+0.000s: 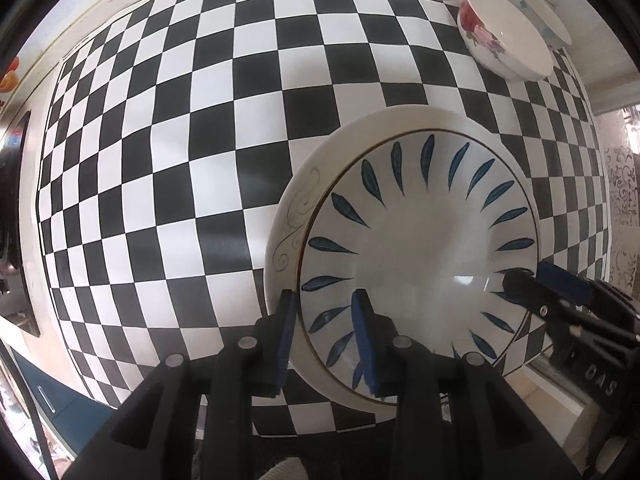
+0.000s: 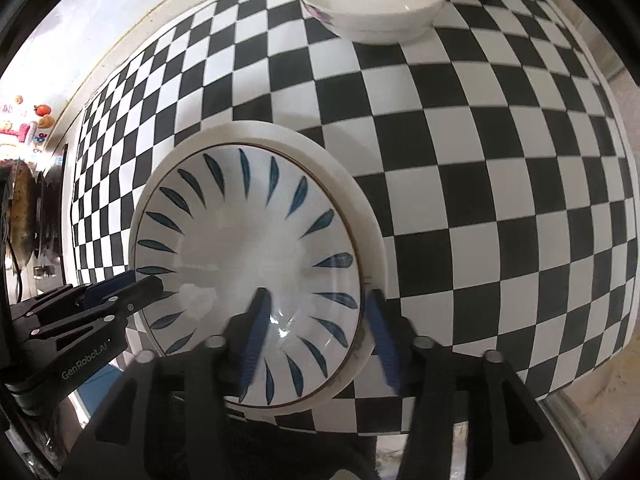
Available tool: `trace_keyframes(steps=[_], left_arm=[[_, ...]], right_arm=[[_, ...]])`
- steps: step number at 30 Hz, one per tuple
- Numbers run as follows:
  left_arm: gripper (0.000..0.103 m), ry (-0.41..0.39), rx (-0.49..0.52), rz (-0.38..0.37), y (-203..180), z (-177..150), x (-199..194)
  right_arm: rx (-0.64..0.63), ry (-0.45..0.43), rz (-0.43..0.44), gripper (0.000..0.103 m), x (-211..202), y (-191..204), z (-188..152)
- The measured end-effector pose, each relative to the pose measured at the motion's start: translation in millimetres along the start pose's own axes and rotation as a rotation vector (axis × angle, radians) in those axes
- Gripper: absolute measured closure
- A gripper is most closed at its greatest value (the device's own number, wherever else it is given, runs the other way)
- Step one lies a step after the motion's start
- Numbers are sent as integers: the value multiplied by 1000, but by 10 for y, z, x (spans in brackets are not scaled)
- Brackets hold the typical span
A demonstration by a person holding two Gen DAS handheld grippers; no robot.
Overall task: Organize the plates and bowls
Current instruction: 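Lower the blue-striped plate onto the white plate and open both tools, then move both tools over the group of bowls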
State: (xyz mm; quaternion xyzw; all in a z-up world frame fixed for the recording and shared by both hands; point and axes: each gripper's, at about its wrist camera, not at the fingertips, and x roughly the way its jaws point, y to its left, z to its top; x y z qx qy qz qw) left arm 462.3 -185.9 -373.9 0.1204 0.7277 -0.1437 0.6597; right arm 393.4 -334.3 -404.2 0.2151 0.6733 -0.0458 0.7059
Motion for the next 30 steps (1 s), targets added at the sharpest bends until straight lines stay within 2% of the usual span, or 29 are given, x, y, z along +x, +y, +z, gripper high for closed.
trace_keyframes(steps=[4, 6, 8, 11, 12, 13, 15, 17, 25, 30], left_arm=[[73, -27, -8, 8, 59, -74, -97], [72, -38, -10, 9, 60, -96, -158], [69, -52, -14, 6, 58, -103, -283], [49, -88, -1, 10, 27, -186, -478], [36, -104, 7, 12, 15, -220, -563], [28, -119, 11, 8, 6, -250, -639], [24, -149, 15, 9, -19, -328, -802], [23, -177, 13, 12, -30, -394, -939], [23, -242, -11, 9, -53, -670, -1511], [23, -260, -55, 3, -61, -853, -1715]], right_arm=[[-23, -16, -37, 37, -95, 76, -23], [-42, -23, -62, 22, -160, 103, -45], [-61, -22, -89, 21, -228, 124, -72], [-69, -36, -103, 21, -362, 169, -145], [-69, -45, -111, 21, -413, 175, -167], [-70, -58, -117, 20, -476, 183, -191], [-61, -90, -122, 18, -636, 193, -243], [-62, -120, -134, 12, -824, 213, -310], [-93, -254, -156, 12, -1663, 299, -681], [-110, -288, -143, 12, -2013, 349, -835]])
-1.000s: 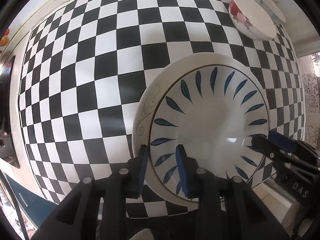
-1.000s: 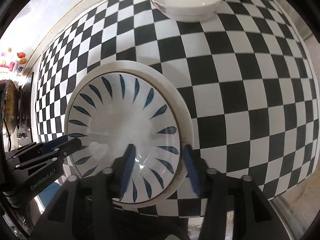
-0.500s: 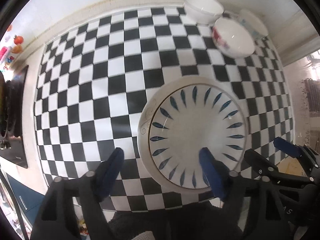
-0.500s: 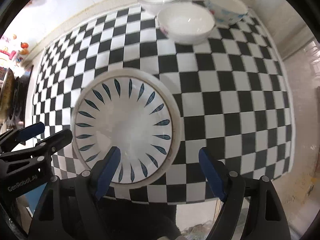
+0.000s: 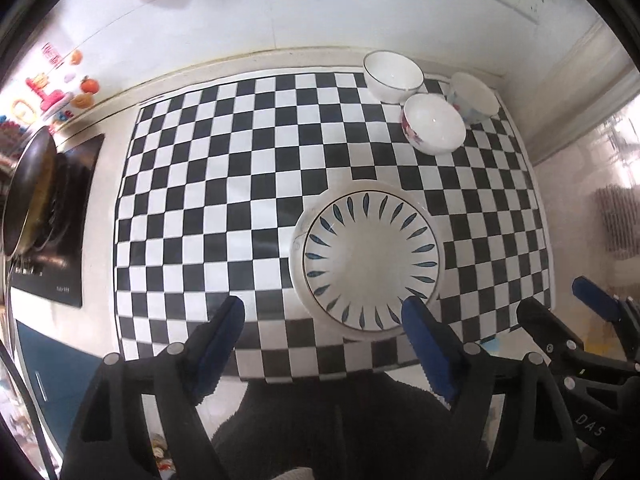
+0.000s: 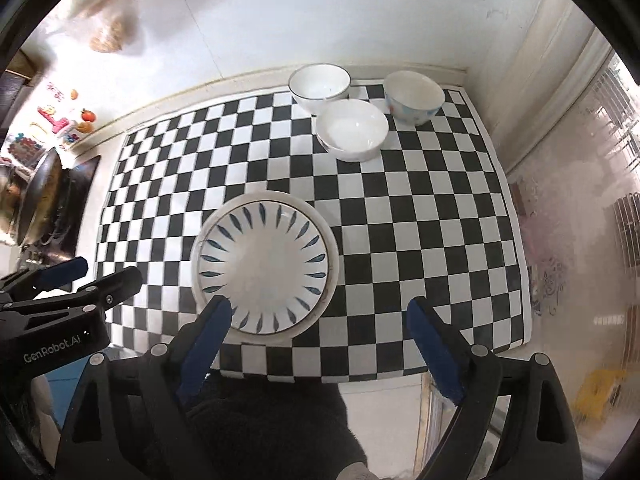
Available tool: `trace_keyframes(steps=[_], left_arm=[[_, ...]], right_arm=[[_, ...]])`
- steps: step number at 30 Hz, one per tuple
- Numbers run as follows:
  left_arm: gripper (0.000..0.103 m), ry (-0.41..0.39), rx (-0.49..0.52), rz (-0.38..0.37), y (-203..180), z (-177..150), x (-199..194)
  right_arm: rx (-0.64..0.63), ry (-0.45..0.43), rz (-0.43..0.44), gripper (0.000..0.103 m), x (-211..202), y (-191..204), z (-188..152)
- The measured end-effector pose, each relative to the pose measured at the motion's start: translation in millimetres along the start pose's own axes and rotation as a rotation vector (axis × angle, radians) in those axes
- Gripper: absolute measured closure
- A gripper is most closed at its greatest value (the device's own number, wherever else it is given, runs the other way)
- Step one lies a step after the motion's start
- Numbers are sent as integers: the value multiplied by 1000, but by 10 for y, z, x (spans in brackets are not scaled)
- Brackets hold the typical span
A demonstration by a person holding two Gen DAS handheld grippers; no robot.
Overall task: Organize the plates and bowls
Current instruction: 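Move both tools over the group of bowls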
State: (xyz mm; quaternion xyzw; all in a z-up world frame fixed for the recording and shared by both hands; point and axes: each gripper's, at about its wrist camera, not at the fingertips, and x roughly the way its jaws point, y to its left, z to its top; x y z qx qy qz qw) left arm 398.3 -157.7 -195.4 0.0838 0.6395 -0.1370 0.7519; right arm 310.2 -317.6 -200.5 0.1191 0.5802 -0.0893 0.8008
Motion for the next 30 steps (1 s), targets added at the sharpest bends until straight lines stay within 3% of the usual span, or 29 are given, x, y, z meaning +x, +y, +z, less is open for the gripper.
trace_keyframes(steps=[8, 17, 23, 27, 30], left_arm=[[23, -13, -41, -11, -66, -148, -223], [23, -36, 1, -41, -95, -186, -369], [23, -113, 56, -79, -87, 170, -327], [23, -189, 95, -51, -141, 546, -202], [23, -192, 112, -33, -233, 860, -22]], right_arm=[[-33, -9, 13, 11, -230, 22, -124], [7, -37, 26, 11, -406, 45, -171], [103, -149, 7, 11, -400, -101, 66], [160, -178, -3, 11, -223, -269, 374], [182, -176, -3, 11, -21, -404, 622]])
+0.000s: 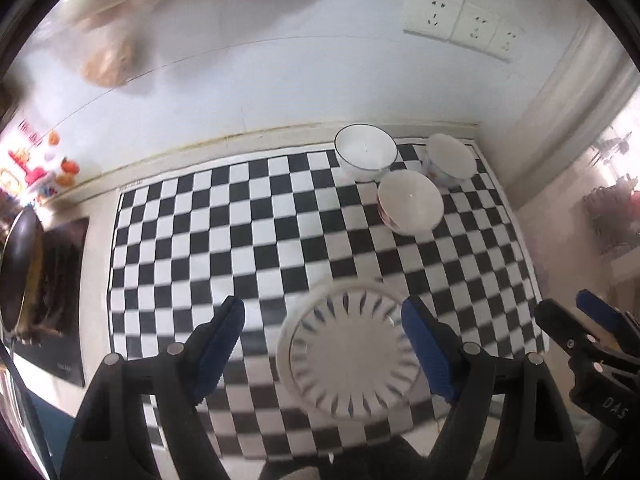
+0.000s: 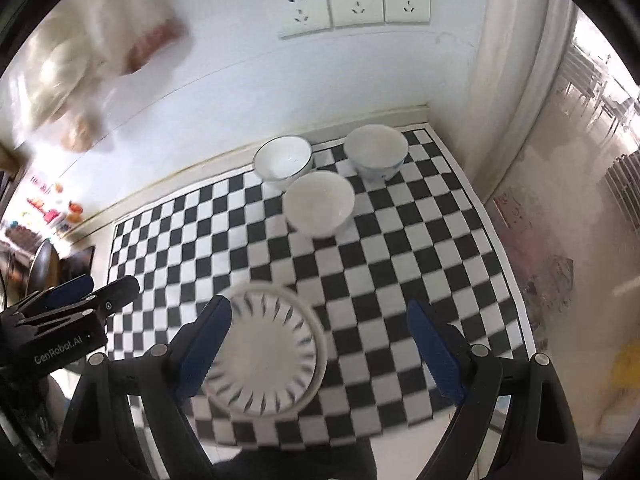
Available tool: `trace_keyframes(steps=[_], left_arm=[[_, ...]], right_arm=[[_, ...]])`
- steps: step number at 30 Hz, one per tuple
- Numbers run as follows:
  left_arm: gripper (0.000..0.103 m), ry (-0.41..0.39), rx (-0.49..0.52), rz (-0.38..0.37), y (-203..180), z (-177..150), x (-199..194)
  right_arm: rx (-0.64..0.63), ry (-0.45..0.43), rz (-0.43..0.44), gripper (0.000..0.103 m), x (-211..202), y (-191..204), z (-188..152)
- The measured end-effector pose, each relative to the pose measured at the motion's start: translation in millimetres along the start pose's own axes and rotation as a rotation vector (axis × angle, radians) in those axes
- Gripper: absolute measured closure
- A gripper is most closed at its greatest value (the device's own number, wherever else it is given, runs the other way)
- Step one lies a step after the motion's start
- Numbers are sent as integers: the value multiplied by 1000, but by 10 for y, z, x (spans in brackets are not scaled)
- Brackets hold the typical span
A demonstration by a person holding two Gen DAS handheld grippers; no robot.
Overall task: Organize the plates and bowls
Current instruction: 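Move both tools over the group of bowls, then grip the pink-flowered bowl rim with the left tool while the right tool grips a plain white bowl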
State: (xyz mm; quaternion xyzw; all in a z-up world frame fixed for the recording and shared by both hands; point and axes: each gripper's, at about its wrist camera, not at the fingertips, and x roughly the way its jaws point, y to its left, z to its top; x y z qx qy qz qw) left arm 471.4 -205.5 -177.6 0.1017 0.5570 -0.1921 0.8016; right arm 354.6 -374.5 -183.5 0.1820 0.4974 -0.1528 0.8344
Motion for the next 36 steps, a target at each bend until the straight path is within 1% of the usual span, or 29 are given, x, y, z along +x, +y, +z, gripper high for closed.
trace_keyframes(steps=[1, 4, 6, 9, 10, 12, 16, 19, 22, 23, 24, 26, 27, 28, 30, 31, 32, 33, 34, 36], left_arm=[[23, 4, 8, 9, -43, 123, 124], [23, 8, 39, 49, -167, 318, 384], [23, 9, 65, 76, -278, 438, 597], [23, 30, 82, 92, -401, 580, 903], [23, 54, 73, 92, -446, 643, 1059], [23, 69, 36, 69, -490, 740, 1259], [23, 127, -19, 57, -578, 902, 1677], [23, 175, -62, 43, -587, 994, 1957], [23, 217, -100, 18, -560, 1052, 2188], [23, 233, -111, 7, -553, 1066, 2251], [23, 248, -126, -1, -540, 1077, 2315], [30, 268, -141, -24, -518, 1096, 2420], [39, 287, -145, -29, -516, 1099, 2486], [43, 305, -144, -37, -520, 1101, 2540], [55, 337, -138, -54, -538, 1105, 2642], [57, 351, -137, -62, -542, 1103, 2693], [58, 360, -136, -68, -543, 1098, 2734], [63, 367, -135, -71, -541, 1094, 2766], [67, 376, -134, -81, -538, 1088, 2809], [70, 395, -138, -111, -540, 1071, 2878]], right_arm=[[4, 4, 0, 11, 102, -41, 86], [4, 21, -18, 11, 380, -140, 281], [10, 44, -14, 12, 604, -235, 430], [17, 94, -5, 12, 985, -426, 651], [20, 110, 6, 12, 1102, -482, 721], [25, 146, 57, 12, 1381, -594, 880], [16, 212, 77, 14, 1932, -751, 1154], [1, 251, 92, 17, 2248, -791, 1275], [-6, 293, 125, 19, 2555, -810, 1380], [-8, 301, 136, 23, 2609, -808, 1395], [-9, 314, 151, 29, 2688, -806, 1414], [-7, 347, 189, 34, 2815, -775, 1432], [-4, 357, 201, 38, 2864, -762, 1435], [-3, 365, 211, 41, 2902, -748, 1421], [-5, 391, 223, 51, 3026, -708, 1400], [-7, 407, 225, 54, 3098, -692, 1385], [-5, 420, 229, 63, 3162, -687, 1374], [-1, 433, 234, 71, 3216, -683, 1358], [4, 445, 238, 75, 3257, -682, 1340], [10, 466, 232, 87, 3355, -686, 1303]])
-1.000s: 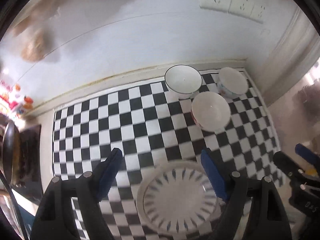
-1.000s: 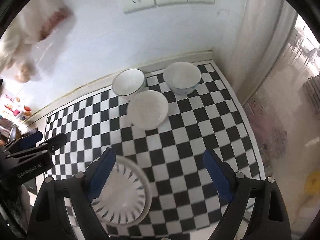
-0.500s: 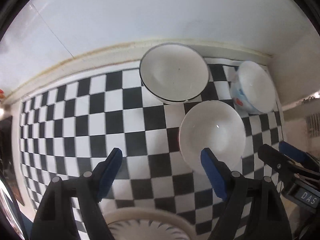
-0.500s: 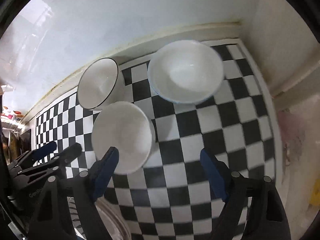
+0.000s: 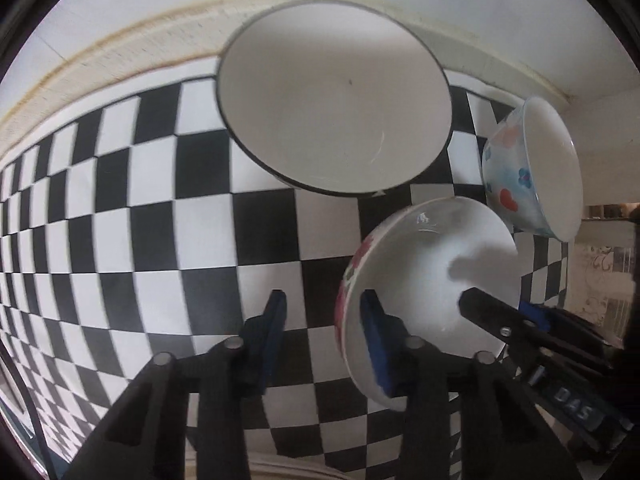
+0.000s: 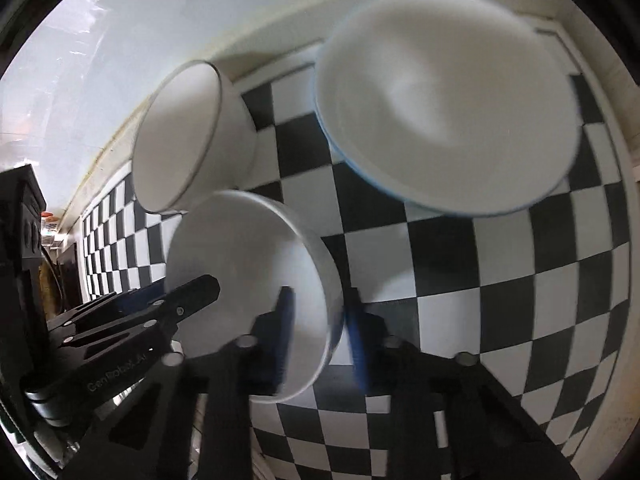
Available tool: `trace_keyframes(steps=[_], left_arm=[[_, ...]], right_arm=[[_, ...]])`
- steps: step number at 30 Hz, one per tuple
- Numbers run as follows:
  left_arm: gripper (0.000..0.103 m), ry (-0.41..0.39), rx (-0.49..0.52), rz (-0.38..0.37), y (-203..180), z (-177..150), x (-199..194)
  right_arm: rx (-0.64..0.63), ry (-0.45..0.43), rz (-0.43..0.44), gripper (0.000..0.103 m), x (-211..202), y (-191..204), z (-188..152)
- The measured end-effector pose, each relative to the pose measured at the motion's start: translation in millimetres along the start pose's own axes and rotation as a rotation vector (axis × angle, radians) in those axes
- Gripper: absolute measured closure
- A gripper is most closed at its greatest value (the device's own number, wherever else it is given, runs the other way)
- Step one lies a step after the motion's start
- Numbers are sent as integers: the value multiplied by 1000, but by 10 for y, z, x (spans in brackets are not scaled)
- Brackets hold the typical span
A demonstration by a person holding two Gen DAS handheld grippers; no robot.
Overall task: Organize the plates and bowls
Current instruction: 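Grip the pink-flowered bowl rim with the left tool while the right tool grips a plain white bowl, then carry both held bowls toward the stacked plates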
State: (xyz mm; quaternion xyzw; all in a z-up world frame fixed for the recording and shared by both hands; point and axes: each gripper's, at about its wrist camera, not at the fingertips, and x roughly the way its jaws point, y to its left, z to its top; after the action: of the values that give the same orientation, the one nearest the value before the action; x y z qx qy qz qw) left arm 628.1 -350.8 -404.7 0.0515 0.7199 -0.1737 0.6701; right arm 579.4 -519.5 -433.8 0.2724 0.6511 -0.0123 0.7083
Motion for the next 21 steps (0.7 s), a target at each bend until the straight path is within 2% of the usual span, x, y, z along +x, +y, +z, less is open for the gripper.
trace_keyframes(steps=[3, 6, 9, 17, 21], left_arm=[[82, 10, 3, -26, -13, -7, 48], [88, 21, 7, -49, -74, -52, 60], [88, -10, 28, -16, -156, -100, -5], [88, -26, 43, -42, -483, -393, -266], [88, -23, 80, -55, -691, -706, -392]], right_arm=[[0, -10, -6, 91, 45, -50, -24], [-8, -11, 2, 91, 46, -57, -64], [-28, -19, -8, 93, 19, -53, -135], [-33, -41, 13, 93, -331, -103, -485], [-39, -55, 9, 93, -602, -169, -760]])
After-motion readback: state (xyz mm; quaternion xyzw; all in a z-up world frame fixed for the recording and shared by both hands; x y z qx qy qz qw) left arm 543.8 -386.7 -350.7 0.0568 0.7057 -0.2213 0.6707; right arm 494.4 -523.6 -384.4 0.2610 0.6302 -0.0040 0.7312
